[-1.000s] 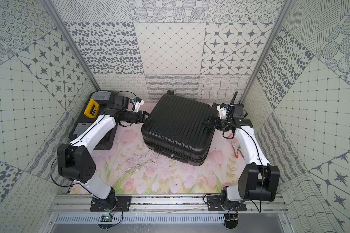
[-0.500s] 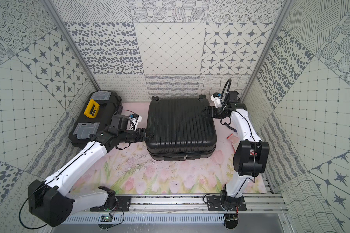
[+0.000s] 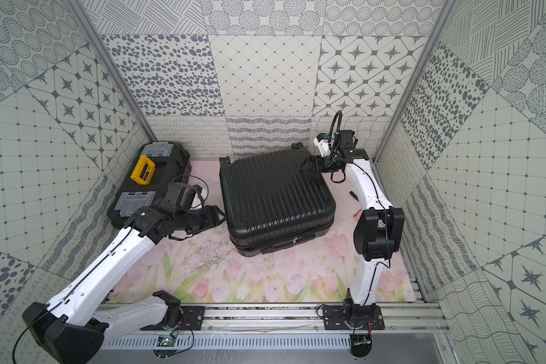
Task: Close the suitcase zippers
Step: Adjust the suitcase at the center of the board.
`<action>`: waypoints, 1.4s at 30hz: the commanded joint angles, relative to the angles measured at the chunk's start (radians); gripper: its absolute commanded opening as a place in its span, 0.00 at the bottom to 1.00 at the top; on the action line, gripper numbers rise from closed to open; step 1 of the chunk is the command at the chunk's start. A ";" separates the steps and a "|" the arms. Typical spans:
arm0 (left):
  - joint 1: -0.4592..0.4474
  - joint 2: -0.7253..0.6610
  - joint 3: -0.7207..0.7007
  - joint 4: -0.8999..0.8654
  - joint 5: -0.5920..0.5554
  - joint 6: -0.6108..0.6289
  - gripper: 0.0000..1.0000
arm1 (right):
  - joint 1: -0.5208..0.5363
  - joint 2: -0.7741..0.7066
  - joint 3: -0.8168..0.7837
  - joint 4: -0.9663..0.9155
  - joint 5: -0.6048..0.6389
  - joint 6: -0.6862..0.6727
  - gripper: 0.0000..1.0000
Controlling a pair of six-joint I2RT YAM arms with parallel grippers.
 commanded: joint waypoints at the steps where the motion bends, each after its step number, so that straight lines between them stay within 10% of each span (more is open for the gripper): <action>1: 0.072 0.098 0.128 0.002 -0.204 -0.079 0.68 | -0.007 -0.125 -0.025 0.056 0.114 0.023 0.98; 9: 0.154 0.430 0.381 0.225 -0.187 -0.140 0.69 | 0.003 -0.390 -0.307 0.100 0.060 0.153 0.98; 29: 0.230 1.110 1.206 0.014 -0.037 0.040 0.68 | 0.204 -0.865 -0.806 0.022 0.138 0.385 0.98; 42: 0.231 1.194 1.258 -0.142 -0.125 0.160 0.66 | 0.224 -0.854 -0.839 -0.033 0.179 0.372 0.98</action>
